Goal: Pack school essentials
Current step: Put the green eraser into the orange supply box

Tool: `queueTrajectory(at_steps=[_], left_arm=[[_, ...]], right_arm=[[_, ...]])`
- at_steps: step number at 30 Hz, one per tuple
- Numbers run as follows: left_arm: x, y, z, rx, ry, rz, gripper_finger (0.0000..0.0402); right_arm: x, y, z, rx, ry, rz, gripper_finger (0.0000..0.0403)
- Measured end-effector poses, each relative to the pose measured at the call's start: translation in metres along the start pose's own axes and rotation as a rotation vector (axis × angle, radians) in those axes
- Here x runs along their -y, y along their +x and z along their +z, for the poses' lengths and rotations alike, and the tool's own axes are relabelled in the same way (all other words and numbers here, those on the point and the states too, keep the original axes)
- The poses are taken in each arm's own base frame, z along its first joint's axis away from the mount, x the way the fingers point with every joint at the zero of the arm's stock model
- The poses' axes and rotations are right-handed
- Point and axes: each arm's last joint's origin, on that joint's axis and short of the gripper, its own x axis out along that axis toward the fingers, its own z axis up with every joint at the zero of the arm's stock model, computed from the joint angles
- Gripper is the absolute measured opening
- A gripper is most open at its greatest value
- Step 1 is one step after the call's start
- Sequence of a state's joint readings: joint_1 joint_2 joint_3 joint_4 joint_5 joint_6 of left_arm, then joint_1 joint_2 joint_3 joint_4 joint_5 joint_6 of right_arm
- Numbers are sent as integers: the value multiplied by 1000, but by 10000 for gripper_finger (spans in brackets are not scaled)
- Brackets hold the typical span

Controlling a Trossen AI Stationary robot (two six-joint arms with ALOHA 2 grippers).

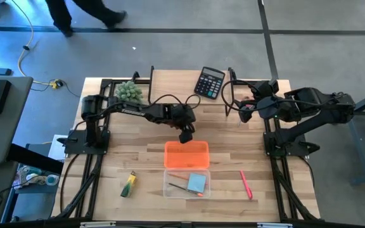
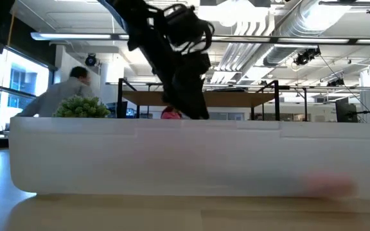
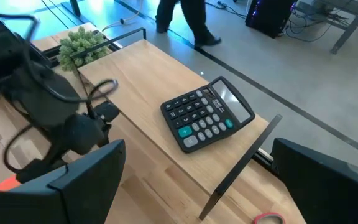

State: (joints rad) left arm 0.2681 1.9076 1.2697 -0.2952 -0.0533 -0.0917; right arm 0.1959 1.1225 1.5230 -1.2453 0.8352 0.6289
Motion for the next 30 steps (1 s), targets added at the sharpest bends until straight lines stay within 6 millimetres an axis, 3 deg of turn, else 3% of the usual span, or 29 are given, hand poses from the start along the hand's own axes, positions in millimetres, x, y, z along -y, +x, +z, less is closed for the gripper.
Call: queueTrajectory(at_steps=[23, 30], left_arm=[[-1, 44, -25, -119, 4, 78, 270], [-4, 51, -28, -137, -4, 95, 228]], right_arm=[[0, 0, 0, -1, 25, 1, 397], [0, 0, 0, -1, 25, 1, 397]])
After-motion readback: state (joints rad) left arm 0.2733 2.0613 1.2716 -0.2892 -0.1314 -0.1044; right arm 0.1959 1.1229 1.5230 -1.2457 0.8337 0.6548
